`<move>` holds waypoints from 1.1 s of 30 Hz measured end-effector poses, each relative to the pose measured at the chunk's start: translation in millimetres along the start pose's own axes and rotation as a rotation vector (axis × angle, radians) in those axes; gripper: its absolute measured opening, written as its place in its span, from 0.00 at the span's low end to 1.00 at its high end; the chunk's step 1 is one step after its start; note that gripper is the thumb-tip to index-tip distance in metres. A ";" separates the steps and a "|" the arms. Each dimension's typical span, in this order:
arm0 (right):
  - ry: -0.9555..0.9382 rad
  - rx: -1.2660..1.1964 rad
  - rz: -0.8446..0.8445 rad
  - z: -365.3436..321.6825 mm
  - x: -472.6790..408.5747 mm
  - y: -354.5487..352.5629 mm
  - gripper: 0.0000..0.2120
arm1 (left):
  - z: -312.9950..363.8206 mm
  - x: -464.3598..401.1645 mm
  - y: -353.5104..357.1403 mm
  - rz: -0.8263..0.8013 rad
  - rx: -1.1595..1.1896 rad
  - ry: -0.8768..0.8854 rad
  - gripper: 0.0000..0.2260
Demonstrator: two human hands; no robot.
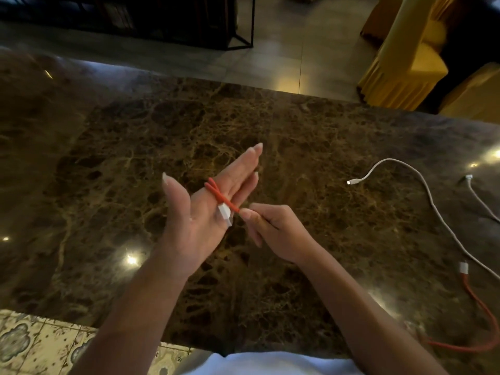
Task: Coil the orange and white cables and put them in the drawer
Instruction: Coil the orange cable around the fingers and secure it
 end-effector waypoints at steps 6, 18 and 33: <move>0.163 0.147 -0.171 9.5 35.4 -14.9 0.21 | -37.6 -17.3 -22.3 0.106 -0.020 -0.084 0.57; 0.149 0.341 -0.304 -57.7 79.1 -55.8 0.09 | -85.5 -14.5 34.6 -0.051 0.045 -0.316 0.59; 0.030 0.281 -0.516 -72.7 130.8 -111.0 0.12 | -120.6 13.2 155.9 -0.202 0.160 -0.540 0.49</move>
Point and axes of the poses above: each hand's wrist, its own x-axis away from the middle knuckle, its own y-axis out of the palm, z = x × y, the point moved 9 cm from there along -x, towards the middle knuckle, and after that the axes turned 2 degrees about z, right-handed, at the moved point
